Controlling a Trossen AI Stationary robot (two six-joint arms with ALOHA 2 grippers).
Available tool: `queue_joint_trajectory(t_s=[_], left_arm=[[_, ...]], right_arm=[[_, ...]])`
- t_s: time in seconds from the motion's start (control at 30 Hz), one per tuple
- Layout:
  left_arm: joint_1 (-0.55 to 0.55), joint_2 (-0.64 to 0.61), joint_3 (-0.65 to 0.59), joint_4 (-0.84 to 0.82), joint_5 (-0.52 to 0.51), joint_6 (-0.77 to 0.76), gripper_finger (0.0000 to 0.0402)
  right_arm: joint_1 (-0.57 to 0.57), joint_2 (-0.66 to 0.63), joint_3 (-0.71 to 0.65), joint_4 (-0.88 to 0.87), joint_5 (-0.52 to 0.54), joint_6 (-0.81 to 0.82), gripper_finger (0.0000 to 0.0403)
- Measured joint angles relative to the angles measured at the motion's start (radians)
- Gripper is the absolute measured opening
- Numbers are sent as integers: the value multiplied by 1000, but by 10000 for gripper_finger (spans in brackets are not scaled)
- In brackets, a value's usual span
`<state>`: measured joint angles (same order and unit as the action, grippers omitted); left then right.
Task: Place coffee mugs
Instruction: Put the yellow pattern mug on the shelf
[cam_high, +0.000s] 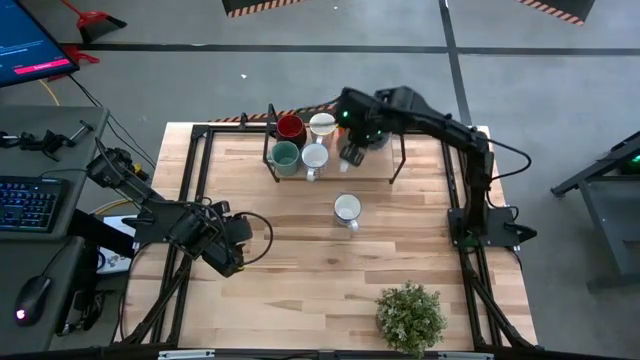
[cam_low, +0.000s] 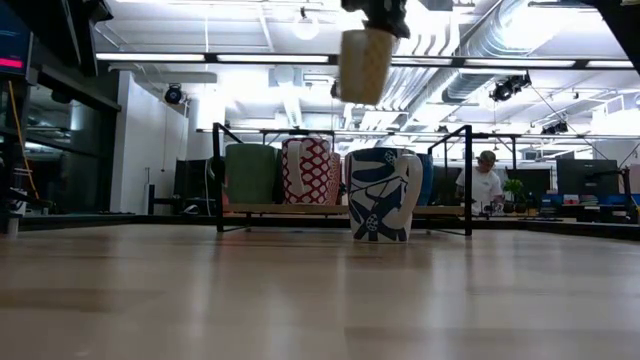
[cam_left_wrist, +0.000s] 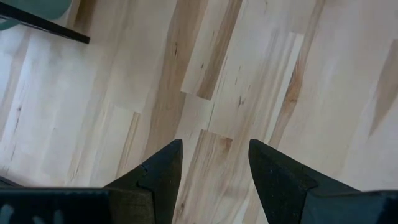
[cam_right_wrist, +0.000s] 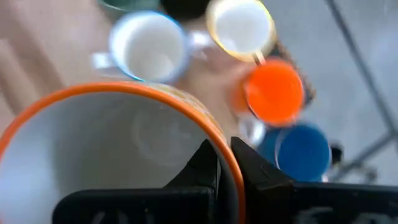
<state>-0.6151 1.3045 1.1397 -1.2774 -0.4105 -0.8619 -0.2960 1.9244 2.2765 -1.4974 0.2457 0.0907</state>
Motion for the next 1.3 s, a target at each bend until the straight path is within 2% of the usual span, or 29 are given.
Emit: queue_joint_trajectory(t_s=[0.1,0.27,0.47,0.63,0.9,1.3], left_arm=[[0,0,0,0,-23,-1,175],[1,0,0,1,-69,-1,175],[18,0,0,1,-71,-15,175],[36,0,0,2,-71,-18,175],[47,0,0,4,-71,-18,175],[47,0,0,4,-71,-18,175]], right_arm=[[-53,0,0,-66,-5,83,0],[-71,7,-4,-70,34,136,0],[-55,5,-155,-45,66,148,0],[-45,5,-264,53,66,138,0],[-44,4,-423,247,5,167,0],[-57,5,-563,386,-10,223,0]])
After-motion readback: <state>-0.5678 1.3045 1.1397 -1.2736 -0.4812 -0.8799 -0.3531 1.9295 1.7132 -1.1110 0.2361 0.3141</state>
